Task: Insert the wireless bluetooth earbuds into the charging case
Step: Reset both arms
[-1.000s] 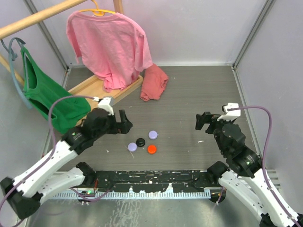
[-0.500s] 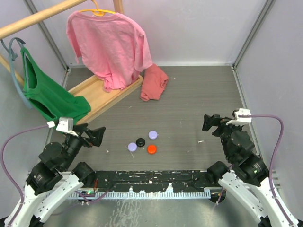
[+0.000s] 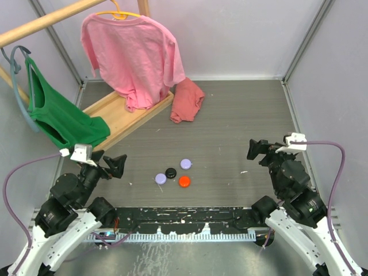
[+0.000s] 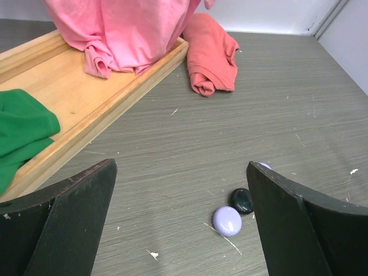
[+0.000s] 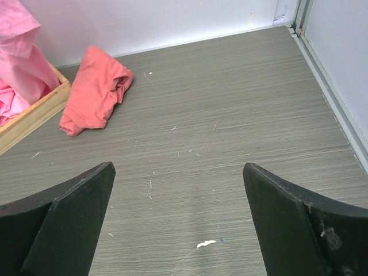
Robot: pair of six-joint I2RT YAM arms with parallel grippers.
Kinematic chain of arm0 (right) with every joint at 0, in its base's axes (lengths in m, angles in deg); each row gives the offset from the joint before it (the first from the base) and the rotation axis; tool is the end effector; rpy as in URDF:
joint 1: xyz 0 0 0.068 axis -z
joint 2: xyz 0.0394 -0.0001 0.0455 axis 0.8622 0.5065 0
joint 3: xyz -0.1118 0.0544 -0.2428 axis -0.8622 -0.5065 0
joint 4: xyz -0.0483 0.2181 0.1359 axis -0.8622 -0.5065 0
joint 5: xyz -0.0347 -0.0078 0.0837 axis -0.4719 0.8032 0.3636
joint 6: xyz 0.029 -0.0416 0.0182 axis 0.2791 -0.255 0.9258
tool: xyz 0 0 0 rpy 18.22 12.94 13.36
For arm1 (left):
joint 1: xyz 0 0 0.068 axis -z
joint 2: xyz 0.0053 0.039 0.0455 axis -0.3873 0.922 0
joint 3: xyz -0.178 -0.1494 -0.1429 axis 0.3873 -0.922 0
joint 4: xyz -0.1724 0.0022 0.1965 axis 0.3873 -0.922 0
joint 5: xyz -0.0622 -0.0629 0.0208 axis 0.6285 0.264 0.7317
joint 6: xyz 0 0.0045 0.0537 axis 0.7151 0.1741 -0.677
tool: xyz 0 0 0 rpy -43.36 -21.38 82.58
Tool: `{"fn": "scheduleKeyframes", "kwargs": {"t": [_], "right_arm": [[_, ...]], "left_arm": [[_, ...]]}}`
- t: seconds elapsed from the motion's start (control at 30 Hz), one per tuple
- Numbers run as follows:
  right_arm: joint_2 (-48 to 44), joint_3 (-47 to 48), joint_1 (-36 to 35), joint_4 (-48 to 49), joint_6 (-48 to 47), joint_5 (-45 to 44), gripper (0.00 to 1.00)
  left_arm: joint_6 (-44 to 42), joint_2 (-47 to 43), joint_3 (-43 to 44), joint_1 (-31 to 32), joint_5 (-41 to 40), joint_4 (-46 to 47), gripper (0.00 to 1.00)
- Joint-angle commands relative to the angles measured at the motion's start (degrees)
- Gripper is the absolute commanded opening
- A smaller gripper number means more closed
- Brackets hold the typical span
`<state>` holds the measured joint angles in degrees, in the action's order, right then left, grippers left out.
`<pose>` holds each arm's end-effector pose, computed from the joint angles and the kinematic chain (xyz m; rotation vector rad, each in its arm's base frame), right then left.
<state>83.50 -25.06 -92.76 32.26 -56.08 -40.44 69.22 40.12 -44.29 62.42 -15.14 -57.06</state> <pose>0.0662 0.0196 0.3334 0.1519 1.6752 0.1075 0.0431 -0.0185 0.3155 0.0623 1.6579 -0.4151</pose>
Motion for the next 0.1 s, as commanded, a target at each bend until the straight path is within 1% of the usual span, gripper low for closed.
{"fn": "scheduleKeyframes", "kwargs": {"t": [0.0,0.07], "right_arm": [[0.22,0.5,0.15,1.93,-1.02,-0.6,1.0],[0.35,0.48,0.14,2.0,-0.89,-0.54,1.0]], "left_arm": [[-1.51,0.16,0.51,-1.45,0.93,1.74,0.98],[-1.35,0.41,0.42,-2.23,2.18,1.86,0.98]]}}
